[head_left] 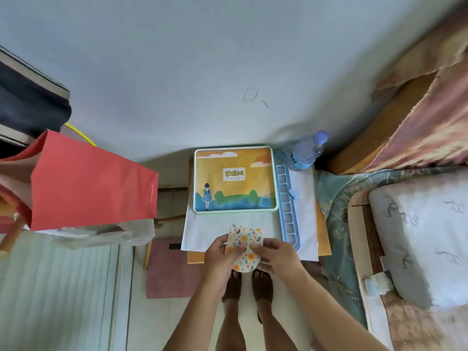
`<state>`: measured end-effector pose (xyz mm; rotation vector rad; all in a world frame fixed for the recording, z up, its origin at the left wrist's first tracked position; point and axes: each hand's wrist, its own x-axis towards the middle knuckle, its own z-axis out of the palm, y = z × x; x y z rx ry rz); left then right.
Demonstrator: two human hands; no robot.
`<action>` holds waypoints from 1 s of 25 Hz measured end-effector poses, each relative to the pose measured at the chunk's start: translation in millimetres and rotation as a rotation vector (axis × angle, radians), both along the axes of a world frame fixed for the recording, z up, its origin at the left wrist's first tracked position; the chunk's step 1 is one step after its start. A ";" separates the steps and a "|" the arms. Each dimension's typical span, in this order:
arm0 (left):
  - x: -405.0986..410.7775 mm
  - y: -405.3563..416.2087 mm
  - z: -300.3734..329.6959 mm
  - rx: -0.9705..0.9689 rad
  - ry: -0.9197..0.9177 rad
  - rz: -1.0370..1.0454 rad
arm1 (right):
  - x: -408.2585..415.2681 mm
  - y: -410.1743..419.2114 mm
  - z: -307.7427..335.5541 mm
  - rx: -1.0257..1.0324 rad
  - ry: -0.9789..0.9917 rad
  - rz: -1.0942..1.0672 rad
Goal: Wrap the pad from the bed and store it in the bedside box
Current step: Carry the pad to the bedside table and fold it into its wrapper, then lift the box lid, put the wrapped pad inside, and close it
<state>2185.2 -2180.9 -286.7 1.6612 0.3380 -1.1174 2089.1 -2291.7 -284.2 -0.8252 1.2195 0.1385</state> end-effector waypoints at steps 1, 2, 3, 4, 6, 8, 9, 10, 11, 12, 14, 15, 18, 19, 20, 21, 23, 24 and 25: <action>3.3 0.8 -15.6 0.023 0.002 -0.021 | 6.9 1.4 -18.4 -0.013 0.053 0.002; 6.6 1.6 -28.9 0.060 -0.010 -0.047 | 13.3 2.2 -34.9 -0.026 0.097 0.005; 10.4 1.5 -42.0 0.118 -0.050 -0.092 | 20.3 2.4 -49.8 -0.050 0.135 0.031; 15.0 1.2 -58.3 0.193 -0.114 -0.159 | 28.5 2.7 -67.0 -0.082 0.167 0.073; 23.7 -3.0 -86.9 0.357 -0.257 -0.318 | 43.0 3.9 -99.4 -0.207 0.265 0.211; 29.9 -9.6 -110.5 0.439 -0.332 -0.366 | 54.6 6.1 -122.3 -0.331 0.357 0.324; 30.8 -12.1 -119.3 0.473 -0.355 -0.378 | 58.2 7.7 -129.9 -0.365 0.386 0.350; 30.6 -14.3 -125.1 0.503 -0.380 -0.393 | 59.9 9.6 -134.8 -0.391 0.406 0.365; 29.7 -16.0 -128.3 0.534 -0.412 -0.412 | 60.3 11.8 -137.6 -0.415 0.418 0.380; 28.6 -16.5 -131.3 0.566 -0.448 -0.443 | 59.4 13.8 -140.8 -0.442 0.422 0.410; 28.9 -15.5 -131.2 0.647 -0.546 -0.542 | 55.4 11.7 -143.5 -0.484 0.414 0.458; 30.8 -13.7 -128.7 0.679 -0.599 -0.576 | 52.9 6.8 -141.6 -0.488 0.416 0.440; 49.7 -5.9 -112.0 0.600 -0.647 -0.312 | 34.5 -18.7 -131.2 -0.438 0.423 0.175; 59.1 -3.4 -106.0 0.566 -0.685 -0.198 | 25.8 -26.8 -125.4 -0.455 0.426 0.104; 70.1 -2.6 -101.0 0.563 -0.756 -0.143 | 17.4 -32.7 -118.8 -0.530 0.427 0.086; 82.5 -4.3 -96.5 0.577 -0.842 -0.146 | 11.8 -37.5 -111.4 -0.648 0.408 0.090; 107.5 -17.4 -92.3 0.578 -0.984 -0.250 | 15.6 -49.6 -99.1 -0.902 0.342 0.069; 118.7 -27.5 -93.0 0.575 -1.001 -0.308 | 25.5 -57.9 -96.0 -0.982 0.322 0.065; 128.7 -38.0 -95.0 0.578 -0.992 -0.346 | 39.1 -68.0 -95.5 -1.025 0.307 0.079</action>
